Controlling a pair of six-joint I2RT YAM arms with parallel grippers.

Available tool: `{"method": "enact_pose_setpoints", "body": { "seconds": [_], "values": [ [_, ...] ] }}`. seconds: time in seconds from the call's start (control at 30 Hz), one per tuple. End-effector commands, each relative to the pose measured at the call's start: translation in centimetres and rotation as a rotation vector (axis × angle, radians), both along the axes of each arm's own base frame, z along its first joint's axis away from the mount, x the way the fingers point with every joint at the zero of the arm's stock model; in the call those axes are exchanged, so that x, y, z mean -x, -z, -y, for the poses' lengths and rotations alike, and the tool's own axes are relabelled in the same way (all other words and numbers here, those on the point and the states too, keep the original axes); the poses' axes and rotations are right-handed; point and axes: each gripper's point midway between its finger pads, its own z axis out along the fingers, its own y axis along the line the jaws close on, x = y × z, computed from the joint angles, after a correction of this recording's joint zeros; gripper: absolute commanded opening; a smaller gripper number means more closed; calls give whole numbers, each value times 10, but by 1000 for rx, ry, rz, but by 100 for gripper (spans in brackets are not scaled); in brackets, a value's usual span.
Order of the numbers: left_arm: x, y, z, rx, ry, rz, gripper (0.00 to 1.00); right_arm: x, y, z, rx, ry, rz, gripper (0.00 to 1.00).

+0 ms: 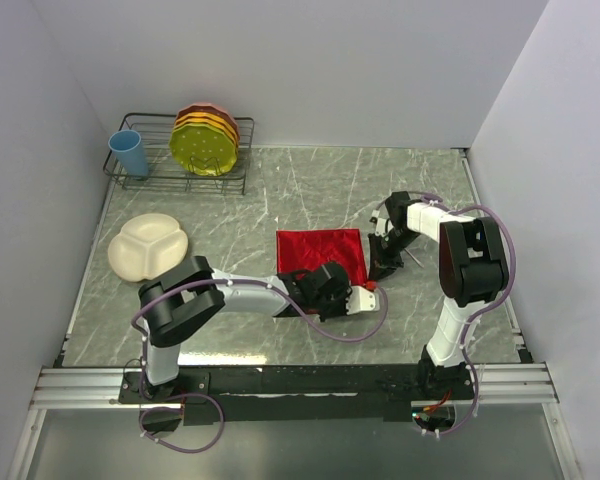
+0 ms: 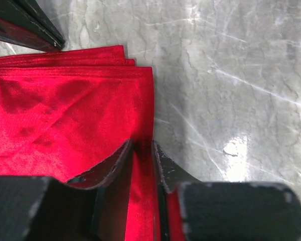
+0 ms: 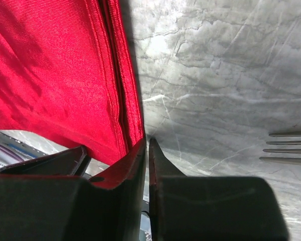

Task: Fold the napkin into a case and place the utensils inside
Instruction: Smooth out the square-folded napkin at the center of the board.

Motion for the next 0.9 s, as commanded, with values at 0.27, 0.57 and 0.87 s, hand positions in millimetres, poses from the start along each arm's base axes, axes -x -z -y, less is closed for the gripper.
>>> {"method": "enact_pose_setpoints", "body": {
  "seconds": [0.27,0.57,0.87],
  "values": [
    [-9,-9,25,42,3,5,21,11,8,2,8,-8,-22,4],
    [-20,-37,31,128,-47,-4,20,10,7,5,28,-5,-11,0],
    [-17,-61,39,204,-66,-44,18,9,9,6,40,-1,-10,0]
  ]
}}
